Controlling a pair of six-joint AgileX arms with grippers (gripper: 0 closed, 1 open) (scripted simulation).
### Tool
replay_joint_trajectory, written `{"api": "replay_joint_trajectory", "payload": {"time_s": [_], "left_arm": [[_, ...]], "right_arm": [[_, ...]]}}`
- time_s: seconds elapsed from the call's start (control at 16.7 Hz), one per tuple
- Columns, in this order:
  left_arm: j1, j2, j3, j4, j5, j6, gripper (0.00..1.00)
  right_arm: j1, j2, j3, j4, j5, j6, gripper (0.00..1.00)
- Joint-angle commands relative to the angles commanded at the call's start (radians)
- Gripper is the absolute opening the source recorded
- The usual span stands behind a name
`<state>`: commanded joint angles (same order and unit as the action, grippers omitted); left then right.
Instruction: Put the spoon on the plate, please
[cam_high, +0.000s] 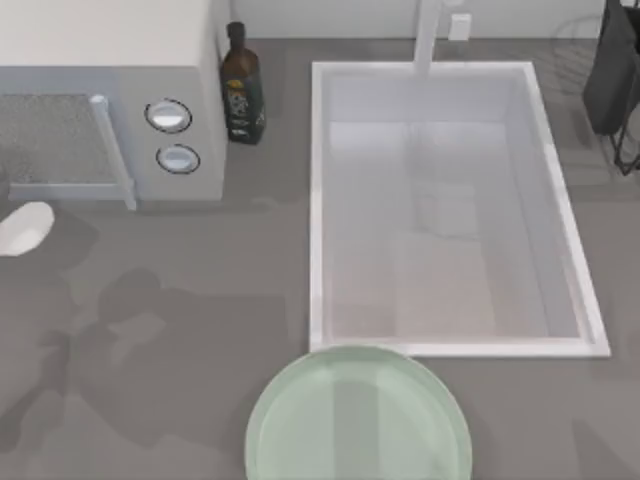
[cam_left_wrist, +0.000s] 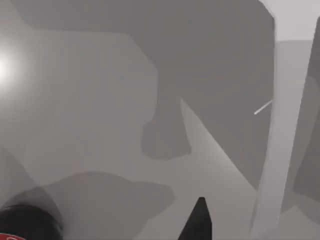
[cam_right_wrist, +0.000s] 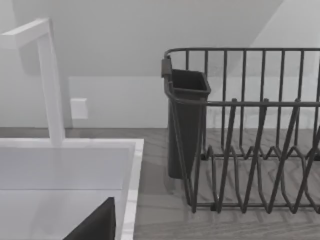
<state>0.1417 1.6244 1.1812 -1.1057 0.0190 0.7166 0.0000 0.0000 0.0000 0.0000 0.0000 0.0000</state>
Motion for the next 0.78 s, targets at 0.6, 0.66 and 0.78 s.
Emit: {"api": "replay_joint_trajectory", "payload": {"time_s": [0.6,0.66,0.78], "left_arm": [[-0.157,0.052,-0.037,0.039,0.041,-0.362,0.00],[-0.194,0.064,-0.041,0.045,0.048,-0.456,0.00],[-0.274,0.088,-0.046,0.059,0.064,-0.669,0.00]], "right_arm": [[0.000,0.000,0.000,0.000,0.000,0.000,1.00],[0.000,0.000,0.000,0.000,0.000,0.000,1.00],[0.000,0.000,0.000,0.000,0.000,0.000,1.00]]}}
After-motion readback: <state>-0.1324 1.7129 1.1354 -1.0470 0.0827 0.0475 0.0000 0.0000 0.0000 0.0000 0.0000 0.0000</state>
